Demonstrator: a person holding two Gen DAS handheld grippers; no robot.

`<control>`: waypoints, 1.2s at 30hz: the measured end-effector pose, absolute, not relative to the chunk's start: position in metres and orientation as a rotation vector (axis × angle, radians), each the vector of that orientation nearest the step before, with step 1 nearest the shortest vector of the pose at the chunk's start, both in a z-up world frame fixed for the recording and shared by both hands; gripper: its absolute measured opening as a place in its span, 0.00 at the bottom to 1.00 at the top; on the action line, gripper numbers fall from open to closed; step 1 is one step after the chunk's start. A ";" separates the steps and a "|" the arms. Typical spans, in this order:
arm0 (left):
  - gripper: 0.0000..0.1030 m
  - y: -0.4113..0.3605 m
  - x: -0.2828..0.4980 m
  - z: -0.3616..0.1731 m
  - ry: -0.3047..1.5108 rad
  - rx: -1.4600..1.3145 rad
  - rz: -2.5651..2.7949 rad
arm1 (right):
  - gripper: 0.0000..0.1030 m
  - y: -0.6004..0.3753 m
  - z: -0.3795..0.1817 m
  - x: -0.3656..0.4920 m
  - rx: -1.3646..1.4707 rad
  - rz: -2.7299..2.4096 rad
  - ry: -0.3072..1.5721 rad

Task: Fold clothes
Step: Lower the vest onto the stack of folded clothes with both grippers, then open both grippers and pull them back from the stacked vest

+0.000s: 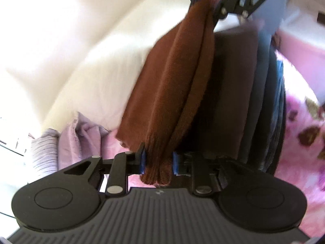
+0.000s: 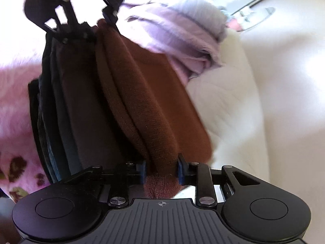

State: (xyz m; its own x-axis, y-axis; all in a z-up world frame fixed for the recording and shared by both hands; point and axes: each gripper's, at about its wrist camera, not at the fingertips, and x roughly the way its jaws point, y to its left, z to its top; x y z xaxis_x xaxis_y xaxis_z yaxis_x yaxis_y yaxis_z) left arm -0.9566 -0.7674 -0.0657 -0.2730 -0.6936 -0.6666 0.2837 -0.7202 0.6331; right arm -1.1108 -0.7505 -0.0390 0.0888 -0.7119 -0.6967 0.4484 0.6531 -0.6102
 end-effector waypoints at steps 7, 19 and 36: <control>0.23 -0.753 -0.967 -0.127 -0.506 1.481 -2.001 | 0.28 -0.731 -0.079 -1.102 -0.302 -0.790 1.301; 0.27 -0.745 -0.944 -0.095 -0.168 1.392 -1.942 | 0.41 -0.715 -0.065 -1.115 -0.102 -0.984 1.255; 0.28 -0.798 -0.966 -0.080 0.133 1.270 -2.005 | 0.41 -0.763 -0.037 -1.148 0.611 -1.201 0.629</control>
State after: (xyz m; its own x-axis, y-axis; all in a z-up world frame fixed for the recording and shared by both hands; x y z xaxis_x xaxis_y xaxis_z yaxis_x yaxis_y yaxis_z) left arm -0.9658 -0.7978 -0.0798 -0.2304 -0.5326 -0.8144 0.6354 -0.7162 0.2886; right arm -1.1481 -0.7634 -0.0372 0.2381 -0.6453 -0.7258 0.9641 0.2472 0.0965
